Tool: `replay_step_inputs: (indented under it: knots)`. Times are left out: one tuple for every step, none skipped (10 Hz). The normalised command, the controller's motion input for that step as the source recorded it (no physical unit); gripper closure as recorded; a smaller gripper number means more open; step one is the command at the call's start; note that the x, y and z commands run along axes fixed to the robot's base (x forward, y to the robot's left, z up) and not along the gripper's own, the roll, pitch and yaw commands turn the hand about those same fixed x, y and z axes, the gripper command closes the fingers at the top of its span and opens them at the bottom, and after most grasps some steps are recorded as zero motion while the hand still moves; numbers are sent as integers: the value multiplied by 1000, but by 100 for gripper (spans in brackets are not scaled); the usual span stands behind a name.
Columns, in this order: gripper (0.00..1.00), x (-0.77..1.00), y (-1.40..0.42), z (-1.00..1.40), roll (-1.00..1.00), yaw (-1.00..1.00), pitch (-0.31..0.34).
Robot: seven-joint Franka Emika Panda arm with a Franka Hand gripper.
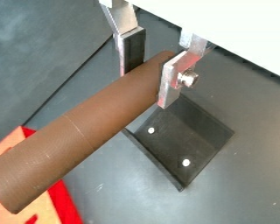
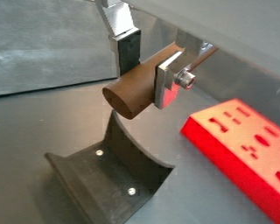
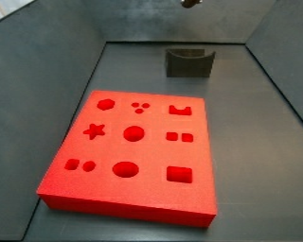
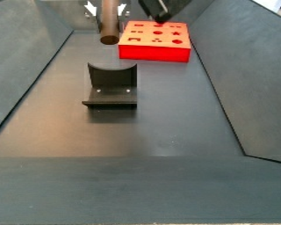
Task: Pick up the oval object. Move up. Place the oval object on the fixture. Regrasp the oval object. Move to above the board. Insert the oval object.
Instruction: Place the oval object on the fixture.
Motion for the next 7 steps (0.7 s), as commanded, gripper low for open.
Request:
replay_step_inputs:
  knots:
    - [100,69,46,-2,-305,-101,91]
    - [100,63,37,2,-218,-94,71]
    - [100,62,43,-2,-203,-94,61]
    - [100,100,66,-1000,-1000,-109,-6]
    - [100,103,69,-1000,-1000,-109,-9]
    - [100,110,74,-1000,-1000,-105,7]
    - [100,115,74,-1000,-1000,-105,18]
